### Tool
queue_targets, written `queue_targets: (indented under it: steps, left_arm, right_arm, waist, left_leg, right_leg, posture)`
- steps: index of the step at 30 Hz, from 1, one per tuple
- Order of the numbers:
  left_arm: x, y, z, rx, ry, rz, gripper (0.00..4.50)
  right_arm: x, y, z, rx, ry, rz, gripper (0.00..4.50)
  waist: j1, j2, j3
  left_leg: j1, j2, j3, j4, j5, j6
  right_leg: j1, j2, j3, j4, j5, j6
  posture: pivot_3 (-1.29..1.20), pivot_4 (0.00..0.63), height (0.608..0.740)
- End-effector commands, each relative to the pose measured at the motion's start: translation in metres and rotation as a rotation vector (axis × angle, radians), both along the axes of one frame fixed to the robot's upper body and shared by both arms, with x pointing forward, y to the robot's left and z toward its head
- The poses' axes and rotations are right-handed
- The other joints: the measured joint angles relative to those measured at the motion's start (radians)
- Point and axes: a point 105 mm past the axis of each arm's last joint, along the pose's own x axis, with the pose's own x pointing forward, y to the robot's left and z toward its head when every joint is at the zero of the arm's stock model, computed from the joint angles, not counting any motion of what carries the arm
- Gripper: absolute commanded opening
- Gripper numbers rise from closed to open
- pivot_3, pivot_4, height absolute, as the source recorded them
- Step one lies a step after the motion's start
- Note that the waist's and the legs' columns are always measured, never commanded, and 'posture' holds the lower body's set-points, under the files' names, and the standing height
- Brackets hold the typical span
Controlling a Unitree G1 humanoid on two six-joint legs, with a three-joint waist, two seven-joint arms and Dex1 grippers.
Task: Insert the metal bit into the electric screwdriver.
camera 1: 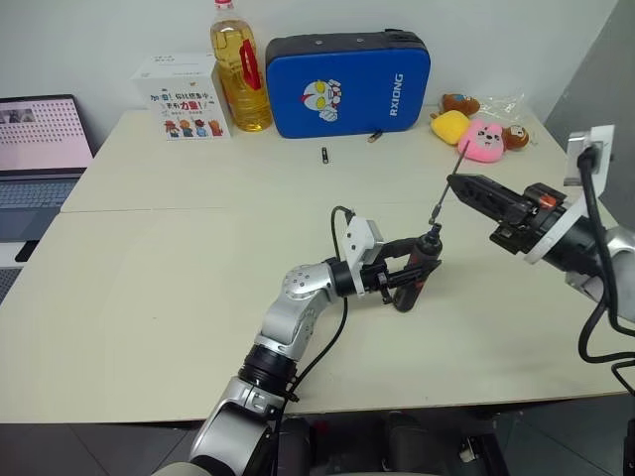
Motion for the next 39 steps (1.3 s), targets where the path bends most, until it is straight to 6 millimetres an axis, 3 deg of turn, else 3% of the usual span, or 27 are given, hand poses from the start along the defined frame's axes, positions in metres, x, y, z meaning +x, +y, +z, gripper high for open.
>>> queue_targets:
  steps: [1, 12, 39]
  left_arm:
    - [-0.002, -0.002, 0.015, -0.031, -0.052, -0.013, 1.69]
    - [-0.002, -0.003, 0.015, -0.029, -0.052, -0.018, 1.69]
    - [-0.003, -0.003, 0.014, -0.027, -0.047, -0.016, 1.69]
  right_arm:
    - [-0.004, -0.01, 0.013, 0.046, -0.042, -0.012, 0.03]
    - [-0.007, -0.014, 0.008, 0.044, -0.037, -0.015, 0.03]
    - [-0.008, 0.002, 0.009, 0.048, -0.034, 0.027, 0.03]
  waist:
    - [0.0, 0.0, 0.0]
    - [0.0, 0.0, 0.0]
    - [0.0, 0.0, 0.0]
  left_leg:
    - [0.0, 0.0, 0.0, 0.0, 0.0, 0.0]
    - [0.0, 0.0, 0.0, 0.0, 0.0, 0.0]
    - [0.0, 0.0, 0.0, 0.0, 0.0, 0.0]
  right_leg:
    - [0.0, 0.0, 0.0, 0.0, 0.0, 0.0]
    - [0.0, 0.0, 0.0, 0.0, 0.0, 0.0]
    - [0.001, 0.0, 0.0, 0.0, 0.0, 0.0]
  posture:
    - [0.0, 0.15, 0.74]
    - [0.0, 0.15, 0.74]
    - [0.0, 0.15, 0.74]
